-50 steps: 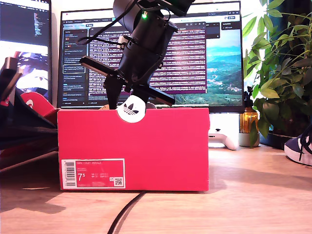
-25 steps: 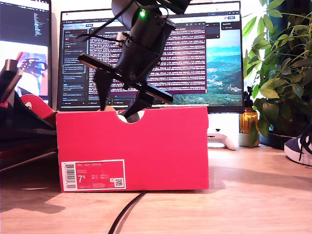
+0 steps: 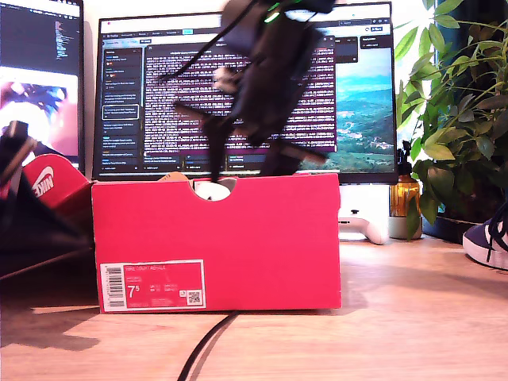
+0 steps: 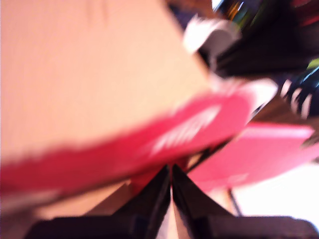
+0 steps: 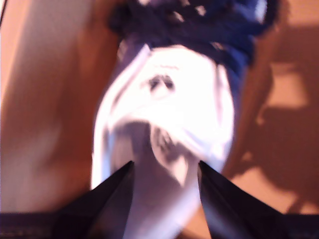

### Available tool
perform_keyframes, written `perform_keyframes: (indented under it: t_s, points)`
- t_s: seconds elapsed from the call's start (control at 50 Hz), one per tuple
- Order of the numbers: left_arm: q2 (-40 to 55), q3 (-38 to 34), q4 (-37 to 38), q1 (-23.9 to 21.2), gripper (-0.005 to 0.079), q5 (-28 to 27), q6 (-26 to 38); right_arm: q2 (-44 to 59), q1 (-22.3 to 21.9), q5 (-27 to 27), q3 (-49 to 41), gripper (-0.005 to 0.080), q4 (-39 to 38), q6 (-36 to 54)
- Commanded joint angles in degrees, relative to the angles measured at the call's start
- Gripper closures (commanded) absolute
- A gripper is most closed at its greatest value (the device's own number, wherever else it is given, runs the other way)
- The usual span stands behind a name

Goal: Pack the blue shoes by picking the first shoe and placing it inside the red shoebox, left side, then picking and rotating the second shoe and placing it in the shoebox

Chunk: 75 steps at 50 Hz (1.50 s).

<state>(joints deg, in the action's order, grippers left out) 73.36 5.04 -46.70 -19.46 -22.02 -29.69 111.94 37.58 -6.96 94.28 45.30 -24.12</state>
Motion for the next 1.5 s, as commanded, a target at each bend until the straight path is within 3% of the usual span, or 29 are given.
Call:
perform_keyframes:
  t_s: [0.0, 0.24, 0.5, 0.86, 1.2, 1.48]
  points:
    - [0.2, 0.7, 0.7, -0.2, 0.0763, 0.0, 0.1, -1.6, -0.9, -0.5, 2.7, 0.0382, 1.9, 0.3]
    - [0.2, 0.7, 4.4, -0.2, 0.0763, 0.0, 0.1, -1.6, -1.4, 1.2, 11.3, 0.0382, 9.3, 0.3]
    - [0.2, 0.7, 6.8, -0.2, 0.0763, 0.0, 0.1, -1.6, -3.1, 11.5, 12.7, 0.0382, 16.2, -4.6]
    - [0.2, 0.7, 9.6, -0.2, 0.0763, 0.0, 0.1, -1.6, -6.8, 12.2, 12.7, 0.0382, 23.8, -7.8]
    - [0.2, 0.7, 9.9, -0.2, 0.0763, 0.0, 0.1, -1.7, -9.1, 27.4, 12.7, 0.0382, 32.0, -30.3]
    - [0.2, 0.7, 9.9, -0.2, 0.0763, 0.0, 0.1, -3.5, -12.9, 29.6, 12.7, 0.0382, 32.8, -41.4]
